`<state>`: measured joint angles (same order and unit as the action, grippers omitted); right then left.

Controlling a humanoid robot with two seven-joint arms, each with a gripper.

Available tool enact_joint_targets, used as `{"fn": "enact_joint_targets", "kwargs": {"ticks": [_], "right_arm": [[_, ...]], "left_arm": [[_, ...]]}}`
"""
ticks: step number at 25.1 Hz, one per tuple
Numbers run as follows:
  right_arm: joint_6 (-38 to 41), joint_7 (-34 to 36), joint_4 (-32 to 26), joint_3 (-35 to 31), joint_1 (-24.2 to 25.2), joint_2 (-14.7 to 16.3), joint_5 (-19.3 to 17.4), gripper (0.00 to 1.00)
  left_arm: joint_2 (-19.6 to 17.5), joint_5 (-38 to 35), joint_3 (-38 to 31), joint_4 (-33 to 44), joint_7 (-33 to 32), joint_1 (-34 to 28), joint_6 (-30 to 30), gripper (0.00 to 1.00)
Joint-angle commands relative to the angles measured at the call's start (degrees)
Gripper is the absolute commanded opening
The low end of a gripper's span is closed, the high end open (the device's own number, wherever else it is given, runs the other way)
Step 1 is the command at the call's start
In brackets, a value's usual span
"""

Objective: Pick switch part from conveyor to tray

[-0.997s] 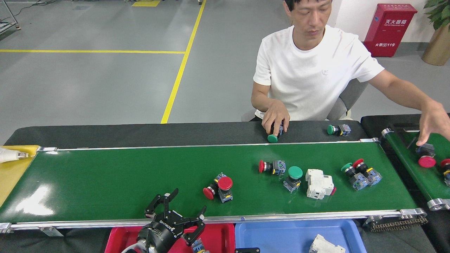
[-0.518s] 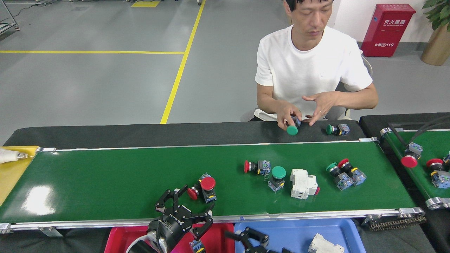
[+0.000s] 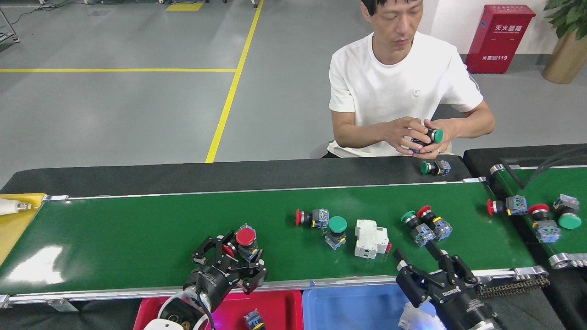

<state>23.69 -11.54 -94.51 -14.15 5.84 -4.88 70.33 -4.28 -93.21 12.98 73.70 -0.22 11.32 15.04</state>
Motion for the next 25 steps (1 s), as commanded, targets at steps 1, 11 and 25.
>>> {"fn": "enact_joint_targets", "kwargs": {"ticks": [1,11,25], "right_arm": [[-2.94,0.64,-0.50,0.53,-0.22,0.05,2.36,0.91],[-14.37,0.46,7.24,9.67,-7.43,2.95,6.23,0.92],[-22.28,0.38,15.24,18.37,-15.34,3.48,7.63,0.94]], "left_arm": [[-0.29,0.14,-0.76,0.56,1.36,0.72,-0.19,0.02],[-3.89,3.65,-11.31,18.93,1.54,-14.92,7.02,0.02],[-8.29,-0.83,-13.68,27.46,4.96,-30.13,11.32,1.00]]}}
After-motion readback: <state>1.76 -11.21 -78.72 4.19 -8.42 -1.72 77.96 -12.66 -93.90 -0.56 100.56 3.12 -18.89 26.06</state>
